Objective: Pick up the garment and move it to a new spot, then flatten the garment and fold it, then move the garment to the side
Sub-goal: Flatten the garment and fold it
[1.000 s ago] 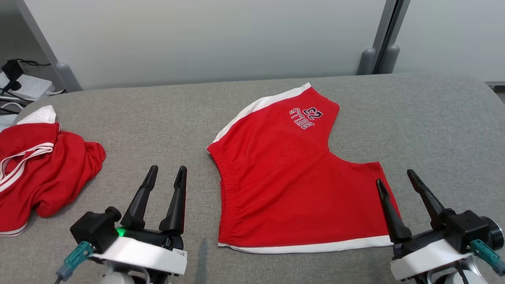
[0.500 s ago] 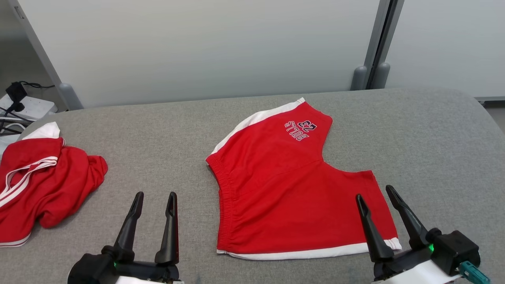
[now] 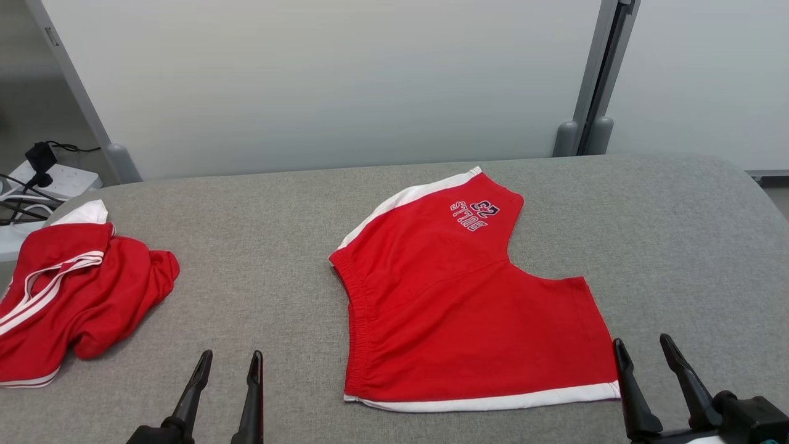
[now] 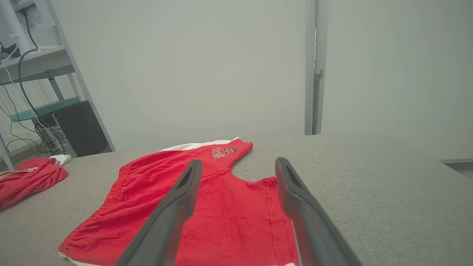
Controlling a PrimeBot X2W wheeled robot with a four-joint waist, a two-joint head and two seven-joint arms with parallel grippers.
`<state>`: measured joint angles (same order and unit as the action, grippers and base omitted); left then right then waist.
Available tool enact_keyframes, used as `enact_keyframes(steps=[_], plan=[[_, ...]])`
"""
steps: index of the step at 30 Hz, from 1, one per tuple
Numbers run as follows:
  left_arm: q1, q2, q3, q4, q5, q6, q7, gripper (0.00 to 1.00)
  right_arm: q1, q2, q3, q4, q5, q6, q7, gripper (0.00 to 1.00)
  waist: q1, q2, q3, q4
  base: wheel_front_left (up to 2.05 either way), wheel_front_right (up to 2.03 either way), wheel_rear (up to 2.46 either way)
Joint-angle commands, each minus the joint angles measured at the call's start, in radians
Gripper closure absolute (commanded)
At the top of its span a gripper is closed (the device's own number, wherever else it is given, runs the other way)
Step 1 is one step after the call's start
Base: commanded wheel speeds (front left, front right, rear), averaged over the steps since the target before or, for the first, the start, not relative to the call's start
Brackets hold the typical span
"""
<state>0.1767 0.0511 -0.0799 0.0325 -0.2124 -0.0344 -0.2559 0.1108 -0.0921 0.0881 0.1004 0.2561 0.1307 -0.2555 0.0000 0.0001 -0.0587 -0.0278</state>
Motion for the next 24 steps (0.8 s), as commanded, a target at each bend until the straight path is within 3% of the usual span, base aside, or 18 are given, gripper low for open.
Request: enact_keyframes(steps=[1,24], plan=[[-0.024,0.000,0.038,-0.017,0.001,-0.004,-0.006,0.00,-0.015,-0.008,0.010,-0.021,0.011,0.000,-0.006,0.00,0.0000,-0.0001,-0.001,-0.001,0.00,0.00,0.00],[-0.021,-0.001,0.046,0.024,0.024,-0.023,-0.006,0.00,-0.026,-0.047,0.069,-0.031,0.059,0.000,-0.006,0.00,0.0000,-0.0001,-0.002,-0.010,0.00,0.00,0.00]])
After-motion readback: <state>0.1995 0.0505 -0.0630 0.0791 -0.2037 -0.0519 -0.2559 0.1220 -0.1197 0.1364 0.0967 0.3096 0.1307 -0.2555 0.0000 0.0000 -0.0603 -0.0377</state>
